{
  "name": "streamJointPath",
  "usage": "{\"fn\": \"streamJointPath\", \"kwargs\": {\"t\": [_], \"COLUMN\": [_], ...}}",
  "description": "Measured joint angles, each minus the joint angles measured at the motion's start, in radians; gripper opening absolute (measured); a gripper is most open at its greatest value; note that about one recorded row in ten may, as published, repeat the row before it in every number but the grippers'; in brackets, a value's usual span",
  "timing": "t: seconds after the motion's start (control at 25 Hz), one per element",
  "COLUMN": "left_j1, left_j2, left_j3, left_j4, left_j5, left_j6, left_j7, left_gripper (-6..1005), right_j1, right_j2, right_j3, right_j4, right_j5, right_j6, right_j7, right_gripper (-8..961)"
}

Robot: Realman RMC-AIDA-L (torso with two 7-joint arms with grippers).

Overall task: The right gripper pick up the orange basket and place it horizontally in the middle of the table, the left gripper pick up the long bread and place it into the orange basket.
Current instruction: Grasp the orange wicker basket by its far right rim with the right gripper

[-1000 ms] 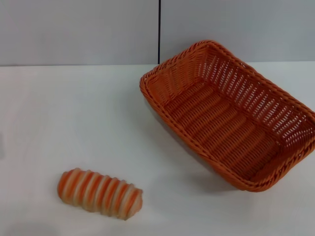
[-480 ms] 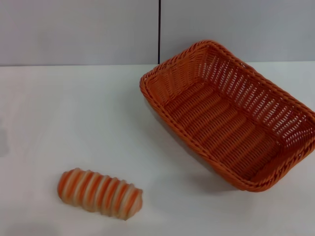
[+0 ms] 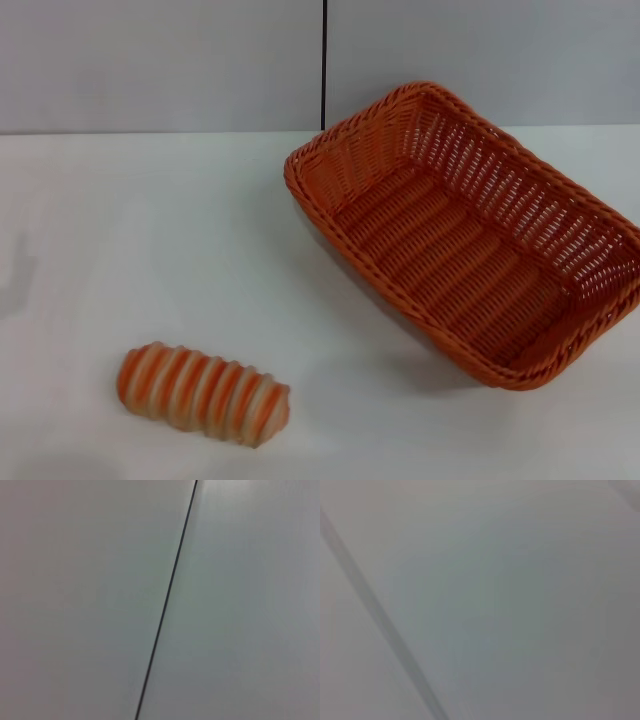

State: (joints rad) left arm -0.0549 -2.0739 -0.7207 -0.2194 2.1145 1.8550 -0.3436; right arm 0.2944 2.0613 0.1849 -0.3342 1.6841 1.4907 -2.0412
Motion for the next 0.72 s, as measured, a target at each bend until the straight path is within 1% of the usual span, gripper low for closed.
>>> {"fn": "streamJointPath", "kwargs": {"t": [0.12, 0.16, 0.24, 0.32, 0.4, 0.48, 0.56, 0.68, 0.72], "left_j1": [-0.006, -0.009, -0.012, -0.013, -0.013, -0.013, -0.013, -0.012, -0.012], "left_j2": [0.0, 0.0, 0.001, 0.001, 0.001, 0.001, 0.001, 0.001, 0.001], "left_j3": [0.01, 0.012, 0.014, 0.014, 0.014, 0.016, 0.021, 0.025, 0.033], "left_j4": [0.002, 0.004, 0.007, 0.006, 0.005, 0.003, 0.001, 0.001, 0.0], "left_j5": [0.002, 0.002, 0.003, 0.003, 0.003, 0.003, 0.003, 0.002, 0.001], "left_j6": [-0.004, -0.008, -0.012, -0.014, -0.014, -0.015, -0.018, -0.022, -0.028], "left_j7": [0.0, 0.0, 0.0, 0.0, 0.0, 0.0, 0.0, 0.0, -0.004], "left_gripper": [749, 760, 781, 802, 801, 801, 800, 800, 800], "right_j1": [-0.001, -0.001, -0.001, -0.002, -0.001, 0.011, 0.035, 0.094, 0.112], "right_j2": [-0.018, -0.026, -0.05, -0.088, -0.135, -0.175, -0.205, -0.234, -0.236], "right_j3": [-0.163, -0.211, -0.314, -0.438, -0.546, -0.615, -0.664, -0.717, -0.728], "right_j4": [-0.139, -0.185, -0.275, -0.367, -0.456, -0.531, -0.606, -0.704, -0.728], "right_j5": [0.0, -0.001, -0.001, -0.007, -0.025, -0.062, -0.138, -0.296, -0.347], "right_j6": [0.023, 0.026, 0.034, 0.048, 0.069, 0.09, 0.11, 0.168, 0.186], "right_j7": [0.112, 0.155, 0.263, 0.375, 0.496, 0.622, 0.739, 0.861, 0.887], "right_gripper": [826, 826, 826, 826, 826, 826, 826, 825, 825]}}
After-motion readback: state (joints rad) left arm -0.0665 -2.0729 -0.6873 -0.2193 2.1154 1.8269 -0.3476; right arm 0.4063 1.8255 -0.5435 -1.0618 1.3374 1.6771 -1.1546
